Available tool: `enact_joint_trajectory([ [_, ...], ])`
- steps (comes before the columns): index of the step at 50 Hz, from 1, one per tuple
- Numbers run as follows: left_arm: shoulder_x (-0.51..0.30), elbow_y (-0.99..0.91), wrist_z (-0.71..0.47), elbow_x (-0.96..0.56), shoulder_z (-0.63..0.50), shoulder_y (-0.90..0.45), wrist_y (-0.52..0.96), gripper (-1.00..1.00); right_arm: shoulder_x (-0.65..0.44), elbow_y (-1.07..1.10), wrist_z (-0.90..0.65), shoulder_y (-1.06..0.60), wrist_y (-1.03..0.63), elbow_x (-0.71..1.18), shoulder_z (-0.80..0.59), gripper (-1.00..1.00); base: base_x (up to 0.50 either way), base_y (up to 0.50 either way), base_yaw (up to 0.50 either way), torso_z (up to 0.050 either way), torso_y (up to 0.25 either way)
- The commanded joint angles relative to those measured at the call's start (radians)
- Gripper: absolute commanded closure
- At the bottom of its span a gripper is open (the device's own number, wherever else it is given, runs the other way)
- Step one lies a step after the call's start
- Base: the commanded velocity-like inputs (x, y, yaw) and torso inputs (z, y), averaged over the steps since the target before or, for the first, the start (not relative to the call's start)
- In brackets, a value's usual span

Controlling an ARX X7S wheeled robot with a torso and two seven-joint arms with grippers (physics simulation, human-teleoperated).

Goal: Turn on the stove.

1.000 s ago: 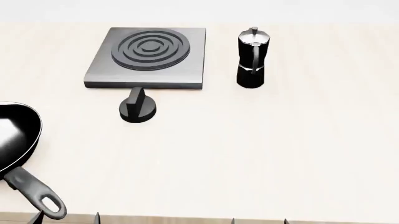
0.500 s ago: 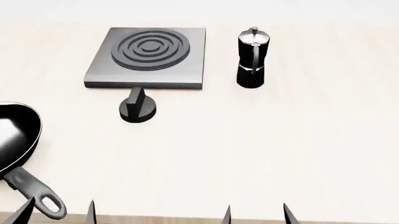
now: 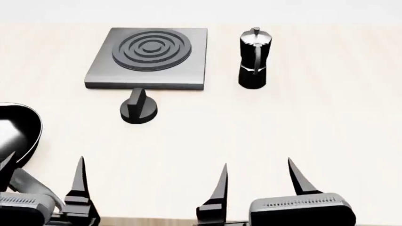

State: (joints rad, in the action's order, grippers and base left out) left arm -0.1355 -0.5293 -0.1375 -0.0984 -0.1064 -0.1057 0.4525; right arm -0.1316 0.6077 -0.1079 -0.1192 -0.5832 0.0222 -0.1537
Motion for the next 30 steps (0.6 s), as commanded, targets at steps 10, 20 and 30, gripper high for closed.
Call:
enact_joint_trajectory([
  [10, 0.005, -0.11, -0.029, -0.052, 0.009, -0.138, 0.138, -1.0, -0.013, 0.19, -0.006, -0.13, -0.202, 0.023, -0.012, -1.0, 0.0, 0.0, 0.0, 0.0, 0.0],
  [20, 0.0, -0.157, -0.038, -0.097, 0.044, -0.16, 0.171, -1.0, -0.027, 0.203, -0.015, -0.134, -0.221, 0.022, -0.016, -1.0, 0.0, 0.0, 0.0, 0.0, 0.0],
  [30, -0.013, -0.173, -0.039, -0.116, 0.047, -0.154, 0.168, -1.0, -0.047, 0.196, -0.031, -0.129, -0.221, 0.005, -0.038, -1.0, 0.0, 0.0, 0.0, 0.0, 0.0],
])
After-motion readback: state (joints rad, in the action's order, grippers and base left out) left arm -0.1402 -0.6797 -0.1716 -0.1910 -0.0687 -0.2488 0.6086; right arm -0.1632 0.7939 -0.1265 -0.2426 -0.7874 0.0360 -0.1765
